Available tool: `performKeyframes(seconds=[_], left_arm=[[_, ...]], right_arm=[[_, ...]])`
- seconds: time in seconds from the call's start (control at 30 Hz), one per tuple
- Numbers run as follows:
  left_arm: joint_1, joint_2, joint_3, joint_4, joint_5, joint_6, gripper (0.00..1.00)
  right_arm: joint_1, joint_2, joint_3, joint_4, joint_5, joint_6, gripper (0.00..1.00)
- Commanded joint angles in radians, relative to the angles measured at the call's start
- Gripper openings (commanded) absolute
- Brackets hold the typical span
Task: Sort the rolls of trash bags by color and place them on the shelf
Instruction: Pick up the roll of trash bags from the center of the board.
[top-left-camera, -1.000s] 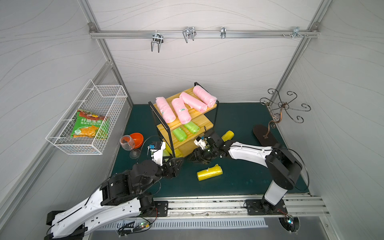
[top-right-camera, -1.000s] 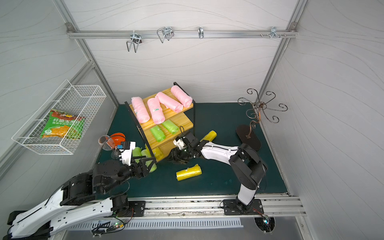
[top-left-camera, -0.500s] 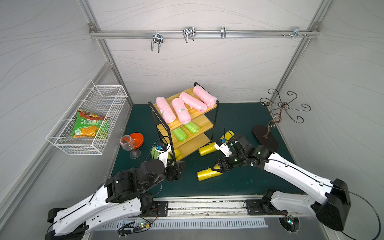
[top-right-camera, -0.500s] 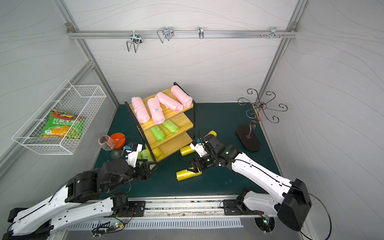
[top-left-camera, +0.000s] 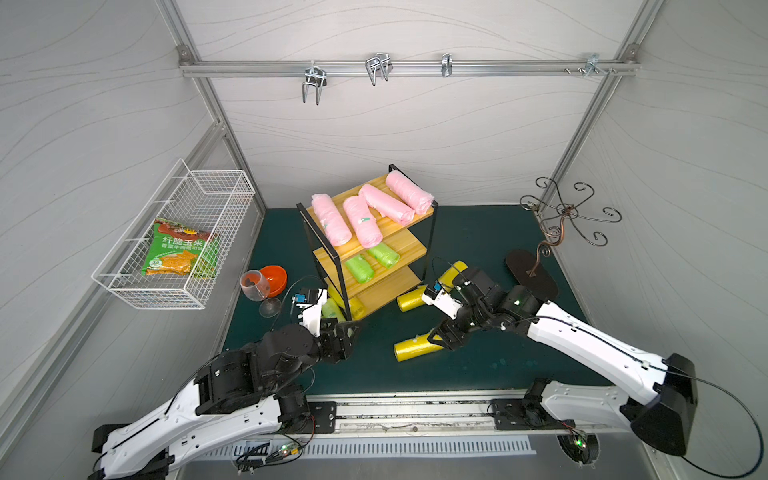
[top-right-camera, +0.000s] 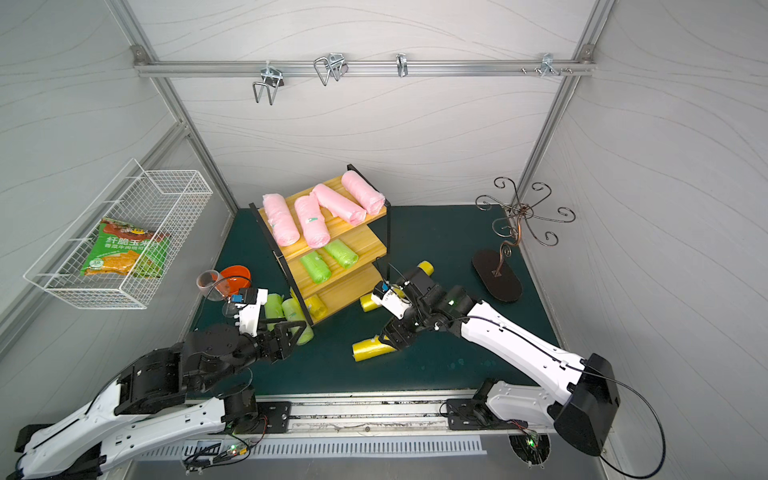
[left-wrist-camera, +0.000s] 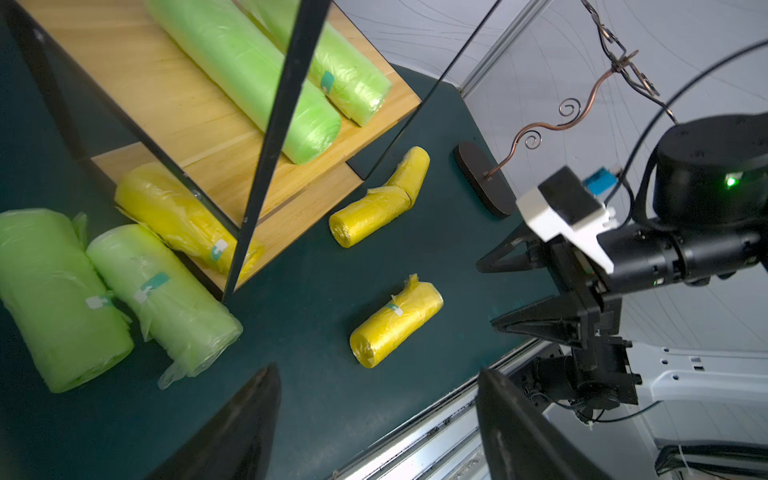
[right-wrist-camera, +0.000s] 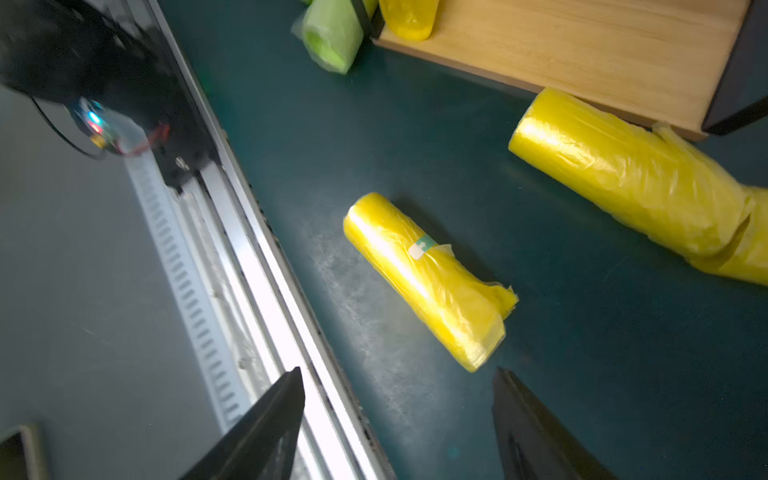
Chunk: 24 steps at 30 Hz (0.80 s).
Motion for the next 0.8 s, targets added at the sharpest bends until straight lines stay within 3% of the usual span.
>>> performKeyframes(seconds=[0.0, 0.23, 0.43, 0.77], left_arm=[[0.0, -0.027, -0.031, -0.007, -0.04, -0.064, 0.78], [0.0, -0.032, -0.042, -0.022, -0.043, -0.088, 0.78], [0.0, -0.038, -0.047, -0.023, -0.046, -0.09, 0.79], [0.0, -0.051, -0.068, -0.002, -0.049, -0.093, 0.79]], right_arm=[[0.003, -0.032, -0.093, 0.077, 0.075, -0.269, 0.77], [-0.076, 0.02, -0.089, 0.082, -0.063, -0.425, 0.83], [-0.062, 0.112, -0.052, 0.028, -0.116, -0.516, 0.85], [-0.016, 0.263, -0.092, 0.119, -0.003, -0.535, 0.85]])
